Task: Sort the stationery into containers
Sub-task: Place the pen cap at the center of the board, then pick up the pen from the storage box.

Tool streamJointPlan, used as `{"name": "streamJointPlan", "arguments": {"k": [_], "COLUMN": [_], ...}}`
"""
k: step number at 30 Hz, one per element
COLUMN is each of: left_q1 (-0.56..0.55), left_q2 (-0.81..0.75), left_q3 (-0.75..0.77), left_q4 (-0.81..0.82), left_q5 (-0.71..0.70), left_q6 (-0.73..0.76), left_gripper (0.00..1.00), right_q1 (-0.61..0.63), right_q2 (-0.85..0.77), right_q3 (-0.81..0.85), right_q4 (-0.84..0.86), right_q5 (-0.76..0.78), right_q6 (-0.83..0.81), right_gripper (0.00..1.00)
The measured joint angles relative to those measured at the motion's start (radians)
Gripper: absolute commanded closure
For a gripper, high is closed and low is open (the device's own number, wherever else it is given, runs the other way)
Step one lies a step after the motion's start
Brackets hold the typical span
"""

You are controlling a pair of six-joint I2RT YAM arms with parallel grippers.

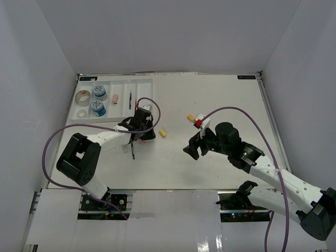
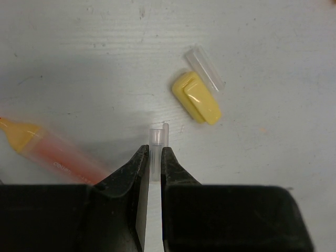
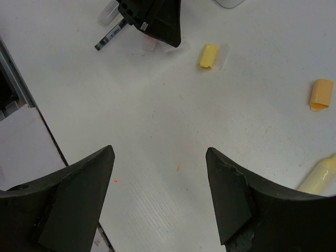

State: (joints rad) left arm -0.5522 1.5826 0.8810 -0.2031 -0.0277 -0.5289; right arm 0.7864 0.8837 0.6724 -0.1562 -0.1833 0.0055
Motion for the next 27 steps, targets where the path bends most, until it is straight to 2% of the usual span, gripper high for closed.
{"name": "streamJointPlan", "arguments": {"k": [4,5,9,17,21,24,27], "left_q1": [-0.007,-0.007,-0.008,-0.007,0.011,0.083,0.209], "left_q2": [0.014,0.018,0.029,0.033,0.028,0.023,0.032], "left_q3": [-0.008,-0.008,-0.008,0.005,0.101,0.200,0.308], "left_q4": [0.026,0.032,0.050,0.028,-0.036,-0.052,-0.068], "left_q5": [-0.018,-0.019,-0.024,-0.036,-0.062,-0.056,-0.037], "left_q6": [-0.026,-0.029,-0.039,-0.037,0.000,0.042,0.082], "left_gripper": [0.69,0.63,0.53,0.50,0.50,0.55,0.60], "right_q1": [0.000,0.000,0.000,0.000,0.000,0.000,0.000], "right_q2": [-0.012,-0.016,-0.025,-0.021,-0.020,-0.020,-0.020], "right_q3": [-0.008,-0.010,-0.014,-0.014,-0.014,-0.014,-0.014], "right_q4": [-0.005,-0.007,-0.011,-0.015,-0.022,-0.022,-0.023], "right_q5": [0.001,0.001,0.002,0.002,0.002,0.002,0.002], "right_q6": [0.008,0.010,0.013,0.014,0.014,0.014,0.014], "right_gripper": [0.23,0.23,0.23,0.23,0.23,0.23,0.23]}}
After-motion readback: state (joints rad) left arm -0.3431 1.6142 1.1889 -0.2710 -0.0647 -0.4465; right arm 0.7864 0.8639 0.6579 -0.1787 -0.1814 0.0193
